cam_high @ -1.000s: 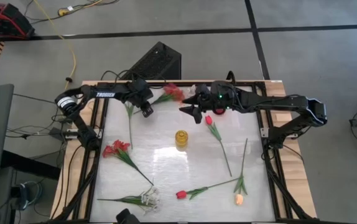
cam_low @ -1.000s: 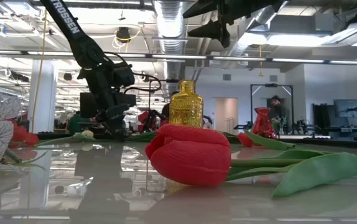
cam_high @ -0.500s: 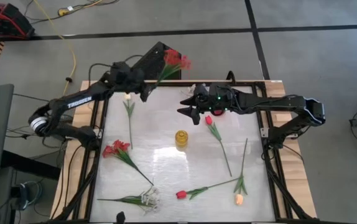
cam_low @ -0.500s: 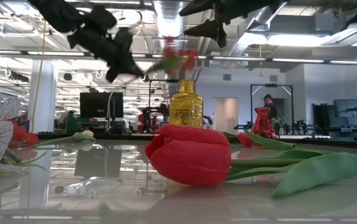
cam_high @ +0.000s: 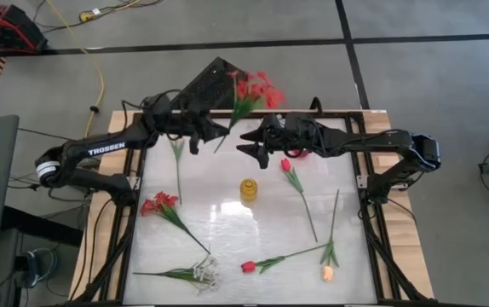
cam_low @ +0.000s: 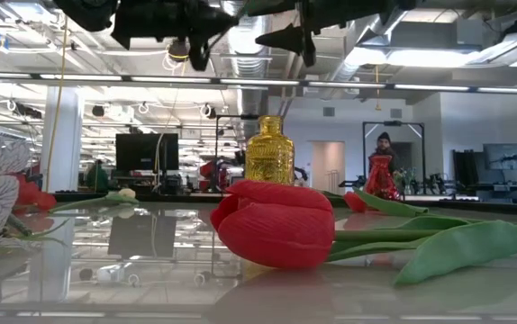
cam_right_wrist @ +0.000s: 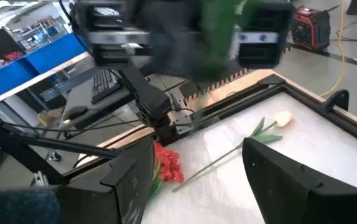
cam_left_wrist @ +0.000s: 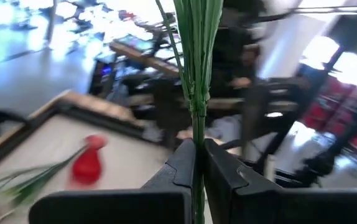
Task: Sort flowers into vase by color
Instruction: Put the top red flowers into the red vase
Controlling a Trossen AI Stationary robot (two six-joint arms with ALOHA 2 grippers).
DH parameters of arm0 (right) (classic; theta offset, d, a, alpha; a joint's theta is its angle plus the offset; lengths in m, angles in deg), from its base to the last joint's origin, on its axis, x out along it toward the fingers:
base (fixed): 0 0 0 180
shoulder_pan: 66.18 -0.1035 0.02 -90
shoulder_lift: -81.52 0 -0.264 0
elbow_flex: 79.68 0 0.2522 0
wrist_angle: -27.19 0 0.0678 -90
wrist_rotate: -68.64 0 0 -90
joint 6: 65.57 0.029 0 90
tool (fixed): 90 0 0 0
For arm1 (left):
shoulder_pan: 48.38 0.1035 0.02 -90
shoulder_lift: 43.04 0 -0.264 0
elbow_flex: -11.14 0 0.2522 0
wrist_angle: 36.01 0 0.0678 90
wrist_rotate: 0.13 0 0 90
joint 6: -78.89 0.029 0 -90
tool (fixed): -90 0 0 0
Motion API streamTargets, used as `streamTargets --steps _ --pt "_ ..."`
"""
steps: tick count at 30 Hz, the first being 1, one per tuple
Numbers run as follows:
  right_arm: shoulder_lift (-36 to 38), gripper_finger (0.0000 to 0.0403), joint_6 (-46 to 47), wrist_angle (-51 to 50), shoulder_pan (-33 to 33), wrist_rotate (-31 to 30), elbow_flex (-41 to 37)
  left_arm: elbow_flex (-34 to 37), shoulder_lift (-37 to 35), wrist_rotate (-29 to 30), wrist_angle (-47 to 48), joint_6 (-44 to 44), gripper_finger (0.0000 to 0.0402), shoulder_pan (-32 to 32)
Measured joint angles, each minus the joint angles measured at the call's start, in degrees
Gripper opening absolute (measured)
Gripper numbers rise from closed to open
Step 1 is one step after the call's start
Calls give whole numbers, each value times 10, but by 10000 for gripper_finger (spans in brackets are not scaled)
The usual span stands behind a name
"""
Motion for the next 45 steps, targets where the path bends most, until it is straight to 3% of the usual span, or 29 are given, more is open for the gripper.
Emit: streamTargets --steps 8,15,32,45 --pt "0 270 -2 62 4 0 0 0 0 31 -1 25 2 -62" --pt "0 270 -35 103 5 -1 0 -1 -1 50 9 32 2 -71" --pt "1 270 -77 14 2 81 0 0 0 64 14 28 2 -70" --pt "1 270 -77 135 3 36 0 0 0 75 23 32 2 -70"
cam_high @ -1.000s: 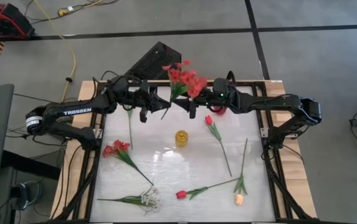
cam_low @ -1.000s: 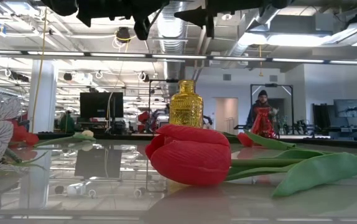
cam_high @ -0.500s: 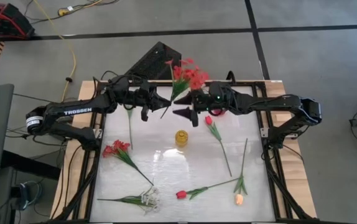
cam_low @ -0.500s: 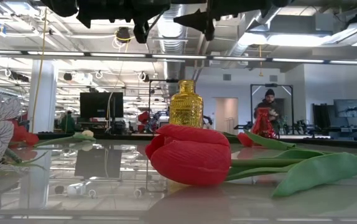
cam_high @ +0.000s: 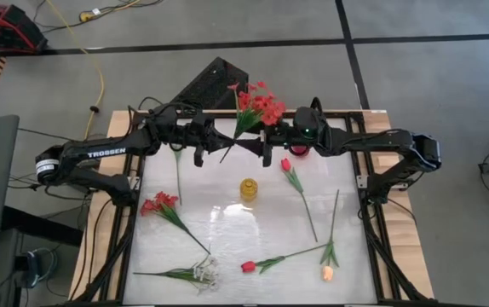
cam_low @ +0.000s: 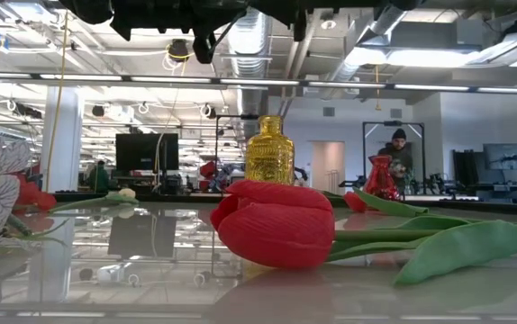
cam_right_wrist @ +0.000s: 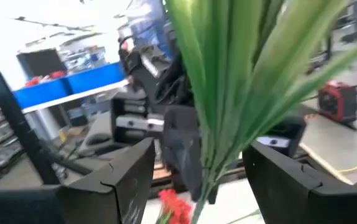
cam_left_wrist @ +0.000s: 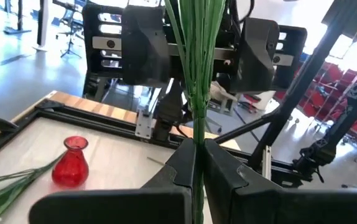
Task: Sort flowers into vase by color
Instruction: Put the top red flowers into the red vase
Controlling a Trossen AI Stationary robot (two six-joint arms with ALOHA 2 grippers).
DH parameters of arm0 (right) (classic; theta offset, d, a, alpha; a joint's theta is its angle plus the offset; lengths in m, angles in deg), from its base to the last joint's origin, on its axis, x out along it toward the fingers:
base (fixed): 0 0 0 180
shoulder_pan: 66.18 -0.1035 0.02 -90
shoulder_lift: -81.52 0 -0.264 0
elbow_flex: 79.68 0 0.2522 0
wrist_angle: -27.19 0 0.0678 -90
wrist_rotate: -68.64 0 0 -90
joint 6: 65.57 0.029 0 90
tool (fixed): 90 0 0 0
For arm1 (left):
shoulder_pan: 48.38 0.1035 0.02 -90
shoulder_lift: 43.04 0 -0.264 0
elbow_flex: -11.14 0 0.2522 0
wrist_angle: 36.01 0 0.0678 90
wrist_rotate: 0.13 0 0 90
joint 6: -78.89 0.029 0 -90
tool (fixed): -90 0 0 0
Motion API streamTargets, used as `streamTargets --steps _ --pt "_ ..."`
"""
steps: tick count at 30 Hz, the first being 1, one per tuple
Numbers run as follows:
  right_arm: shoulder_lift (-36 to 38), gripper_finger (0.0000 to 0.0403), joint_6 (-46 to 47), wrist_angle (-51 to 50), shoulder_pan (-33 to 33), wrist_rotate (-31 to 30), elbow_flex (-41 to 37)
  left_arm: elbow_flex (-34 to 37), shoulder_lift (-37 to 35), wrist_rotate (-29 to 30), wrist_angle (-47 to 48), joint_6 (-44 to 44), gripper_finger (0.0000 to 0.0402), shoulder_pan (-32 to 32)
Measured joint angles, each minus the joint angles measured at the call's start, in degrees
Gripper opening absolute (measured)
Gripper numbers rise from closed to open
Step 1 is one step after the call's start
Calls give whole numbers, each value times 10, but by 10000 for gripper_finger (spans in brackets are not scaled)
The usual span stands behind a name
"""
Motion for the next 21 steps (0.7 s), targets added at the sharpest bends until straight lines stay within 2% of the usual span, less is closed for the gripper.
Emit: streamTargets --steps 5,9,15,19,21 --pt "0 266 0 3 0 -24 0 0 0 10 0 4 2 0" --pt "0 234 0 2 -3 -44 0 0 0 18 0 5 2 0" --pt "-1 130 2 26 -3 -69 0 0 0 76 24 7 11 0" --pt "-1 41 8 28 0 -68 0 0 -1 86 46 19 45 0" --pt "-1 29 15 26 4 -63 0 0 -1 86 47 26 69 0"
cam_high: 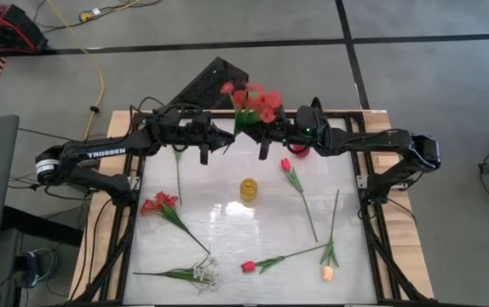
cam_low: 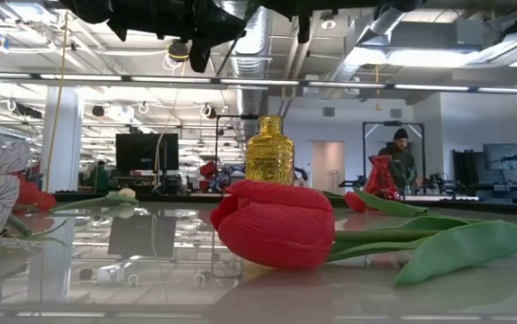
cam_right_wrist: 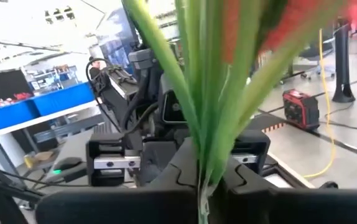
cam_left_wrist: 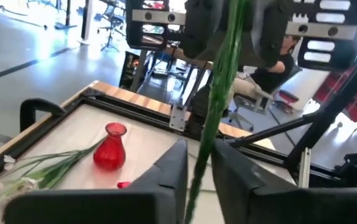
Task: Sort flowers into vase by color
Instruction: Put the top red flowers into the red vase
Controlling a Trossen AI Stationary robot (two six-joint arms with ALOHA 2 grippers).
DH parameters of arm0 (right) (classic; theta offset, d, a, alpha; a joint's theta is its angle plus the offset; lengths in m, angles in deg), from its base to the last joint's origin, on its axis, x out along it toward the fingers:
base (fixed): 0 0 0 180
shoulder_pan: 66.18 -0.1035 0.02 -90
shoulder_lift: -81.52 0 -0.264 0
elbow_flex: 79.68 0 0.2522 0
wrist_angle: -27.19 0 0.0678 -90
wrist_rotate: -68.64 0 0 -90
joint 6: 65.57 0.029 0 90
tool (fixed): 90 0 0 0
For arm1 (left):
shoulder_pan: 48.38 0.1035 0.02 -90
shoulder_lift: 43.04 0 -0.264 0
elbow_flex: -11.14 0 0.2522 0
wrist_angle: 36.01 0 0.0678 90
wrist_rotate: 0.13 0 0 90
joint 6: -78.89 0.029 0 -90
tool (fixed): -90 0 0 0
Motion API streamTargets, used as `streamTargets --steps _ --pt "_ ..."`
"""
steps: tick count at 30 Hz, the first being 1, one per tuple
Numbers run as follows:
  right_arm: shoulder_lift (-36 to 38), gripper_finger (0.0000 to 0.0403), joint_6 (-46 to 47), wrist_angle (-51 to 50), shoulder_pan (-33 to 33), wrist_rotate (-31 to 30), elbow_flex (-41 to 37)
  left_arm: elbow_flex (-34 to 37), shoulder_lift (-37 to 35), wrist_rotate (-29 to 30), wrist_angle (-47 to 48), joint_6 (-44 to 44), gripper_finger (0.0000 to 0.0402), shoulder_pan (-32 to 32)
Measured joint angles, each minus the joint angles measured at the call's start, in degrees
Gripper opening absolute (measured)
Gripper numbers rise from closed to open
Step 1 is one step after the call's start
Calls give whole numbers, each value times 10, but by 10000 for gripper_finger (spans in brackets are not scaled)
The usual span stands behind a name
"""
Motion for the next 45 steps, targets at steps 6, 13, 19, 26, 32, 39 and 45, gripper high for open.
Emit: streamTargets --steps 6,13,19,26,32,39,45 --pt "54 35 0 -94 24 13 0 0 -20 2 41 10 146 34" --pt "190 30 -88 -309 67 -43 0 0 -85 32 199 24 200 110" --pt "292 37 -111 -403 105 -154 -25 0 -100 78 281 62 202 133" --pt "361 32 -103 -402 168 -167 -123 21 -83 80 271 33 202 132" --pt "377 37 -85 -399 199 -167 -188 24 -68 77 267 23 202 127" --pt "376 35 -76 -352 202 -167 -239 24 -66 77 254 16 202 126" --pt "376 36 -68 -349 204 -179 -268 24 -66 78 247 11 201 126"
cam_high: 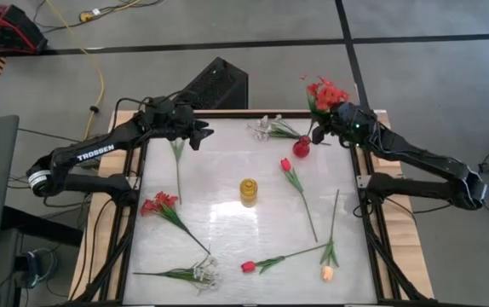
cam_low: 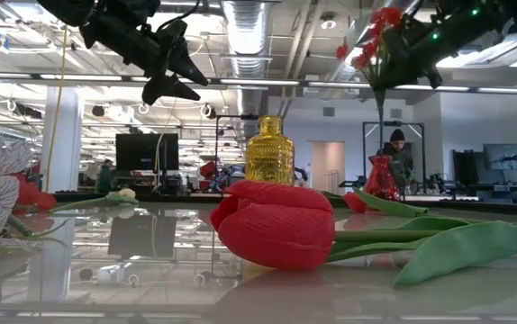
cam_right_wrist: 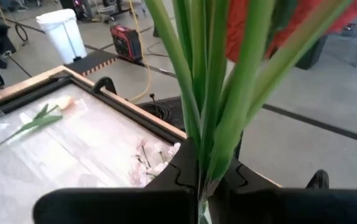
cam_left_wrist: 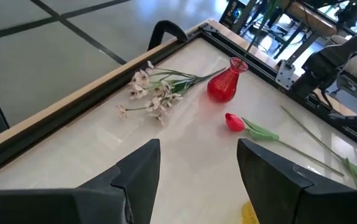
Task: Sort flowers into vase by color
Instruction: Put the top red flowers into the red vase
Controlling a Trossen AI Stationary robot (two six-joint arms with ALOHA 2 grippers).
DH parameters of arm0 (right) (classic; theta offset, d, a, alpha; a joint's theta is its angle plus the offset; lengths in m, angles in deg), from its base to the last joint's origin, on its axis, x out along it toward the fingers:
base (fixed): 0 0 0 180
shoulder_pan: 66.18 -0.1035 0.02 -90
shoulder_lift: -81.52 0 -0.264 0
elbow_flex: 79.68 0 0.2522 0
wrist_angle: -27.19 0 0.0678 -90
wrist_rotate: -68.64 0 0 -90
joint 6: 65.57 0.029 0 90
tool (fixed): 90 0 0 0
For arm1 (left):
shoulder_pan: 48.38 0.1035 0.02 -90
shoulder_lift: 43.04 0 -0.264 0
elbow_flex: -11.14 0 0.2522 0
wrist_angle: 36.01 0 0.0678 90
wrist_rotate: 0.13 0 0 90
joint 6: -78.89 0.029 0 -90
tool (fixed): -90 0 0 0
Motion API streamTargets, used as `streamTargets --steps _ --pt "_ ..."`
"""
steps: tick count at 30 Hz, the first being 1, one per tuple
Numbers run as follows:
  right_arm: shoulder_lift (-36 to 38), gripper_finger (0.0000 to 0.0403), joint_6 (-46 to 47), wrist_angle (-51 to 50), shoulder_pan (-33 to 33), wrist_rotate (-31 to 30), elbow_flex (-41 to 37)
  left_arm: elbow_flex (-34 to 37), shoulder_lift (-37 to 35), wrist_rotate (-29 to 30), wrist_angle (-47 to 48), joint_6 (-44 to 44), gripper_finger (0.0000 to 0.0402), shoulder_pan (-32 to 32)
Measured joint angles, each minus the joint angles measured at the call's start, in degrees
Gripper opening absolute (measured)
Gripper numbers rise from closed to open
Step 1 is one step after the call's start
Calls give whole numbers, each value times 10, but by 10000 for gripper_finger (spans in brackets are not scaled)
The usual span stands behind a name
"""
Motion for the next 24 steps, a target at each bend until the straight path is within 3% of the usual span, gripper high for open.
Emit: streamTargets --steps 5,10,16,18,24 --pt "-1 48 4 -1 -1 -1 -7 0 0 1 0 -4 201 0" --pt "-1 85 5 -12 -1 -1 -8 0 0 1 0 -4 201 0" --pt "-1 177 46 -29 -1 2 -8 0 0 -5 0 -7 201 0" --pt "-1 213 63 -50 -1 27 -7 0 0 -13 0 -7 201 0" --pt "-1 282 76 -219 -2 111 49 0 0 -23 0 1 201 0"
